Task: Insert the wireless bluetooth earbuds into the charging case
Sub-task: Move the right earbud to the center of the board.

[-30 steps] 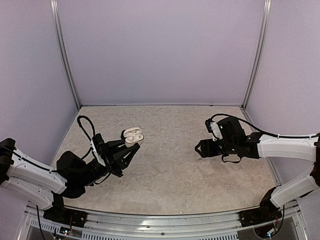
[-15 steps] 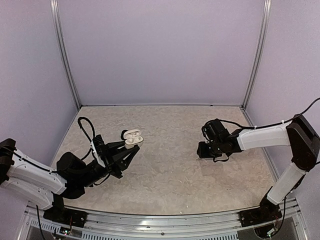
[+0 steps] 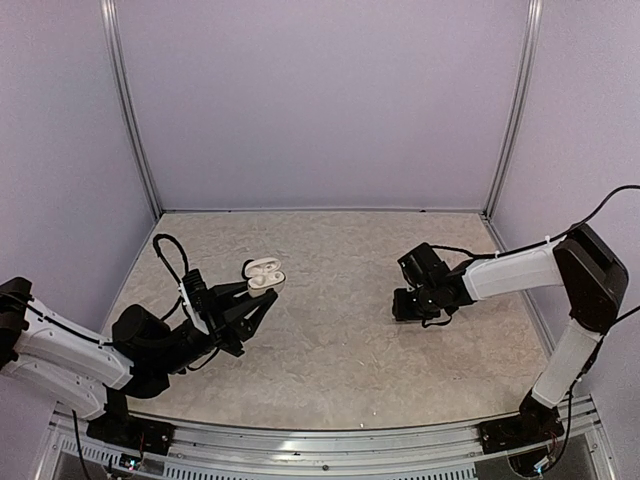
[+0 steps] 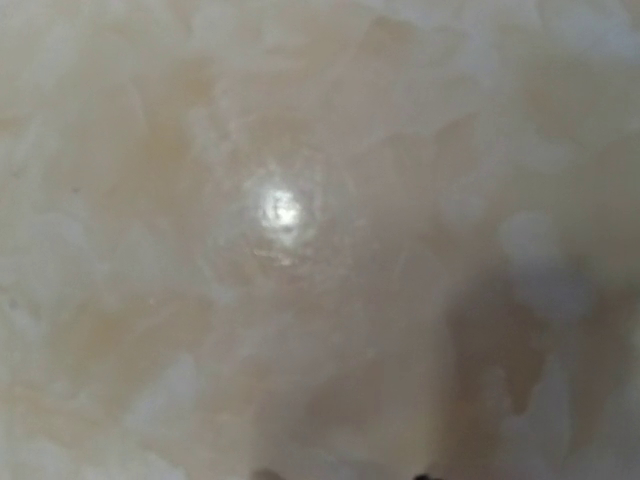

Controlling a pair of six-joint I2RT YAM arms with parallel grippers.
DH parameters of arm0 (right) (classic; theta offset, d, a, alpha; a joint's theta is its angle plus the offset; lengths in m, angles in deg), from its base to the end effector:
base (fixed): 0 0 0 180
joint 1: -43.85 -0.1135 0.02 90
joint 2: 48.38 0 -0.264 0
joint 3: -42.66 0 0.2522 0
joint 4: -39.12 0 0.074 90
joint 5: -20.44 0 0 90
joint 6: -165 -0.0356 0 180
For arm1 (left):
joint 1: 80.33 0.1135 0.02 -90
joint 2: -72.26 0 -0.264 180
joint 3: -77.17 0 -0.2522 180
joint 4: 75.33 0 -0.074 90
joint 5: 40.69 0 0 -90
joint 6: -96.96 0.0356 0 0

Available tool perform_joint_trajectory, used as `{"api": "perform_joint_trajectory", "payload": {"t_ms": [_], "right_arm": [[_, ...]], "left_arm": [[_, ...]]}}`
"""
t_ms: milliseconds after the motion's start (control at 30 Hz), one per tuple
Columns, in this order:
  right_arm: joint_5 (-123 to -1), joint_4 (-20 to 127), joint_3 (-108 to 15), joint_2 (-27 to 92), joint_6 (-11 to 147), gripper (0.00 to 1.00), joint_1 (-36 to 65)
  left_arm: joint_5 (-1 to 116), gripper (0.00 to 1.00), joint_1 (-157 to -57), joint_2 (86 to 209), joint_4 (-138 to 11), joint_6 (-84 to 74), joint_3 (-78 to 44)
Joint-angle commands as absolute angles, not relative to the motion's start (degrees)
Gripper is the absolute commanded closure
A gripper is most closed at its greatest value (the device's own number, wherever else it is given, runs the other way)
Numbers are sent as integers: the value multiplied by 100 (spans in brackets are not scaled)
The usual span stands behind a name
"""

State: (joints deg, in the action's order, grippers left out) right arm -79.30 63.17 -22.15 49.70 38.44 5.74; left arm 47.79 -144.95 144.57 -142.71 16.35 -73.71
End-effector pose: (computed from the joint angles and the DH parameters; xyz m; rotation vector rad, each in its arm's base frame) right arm 0.2609 0.1970 0.1447 0.0295 2.5743 0.2833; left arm 0.0967 -0.2016 0.2373 0.6958 0.9636 -0.8373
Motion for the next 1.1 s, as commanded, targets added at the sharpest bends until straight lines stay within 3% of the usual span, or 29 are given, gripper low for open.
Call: {"api": "perform_joint_trajectory", "payload": {"t_ms": [0, 333, 633, 1067], "right_arm": [[-7958, 6361, -2331, 5107, 3830, 60, 620], [-7711, 6328, -2170, 5107, 3981, 67, 571], [-7465, 6415, -2228, 5241, 4355, 84, 548], [-6488, 7058, -2578, 5142, 5698, 86, -562]], "left_arm": [[4769, 100, -14469, 14389, -14523, 1633, -7439], [4764, 100, -14463, 14428, -14558, 1642, -7426], [4791, 100, -14461, 14477, -14588, 1640, -7403], [4744, 100, -14444, 14268, -14414, 1631, -7445]]}}
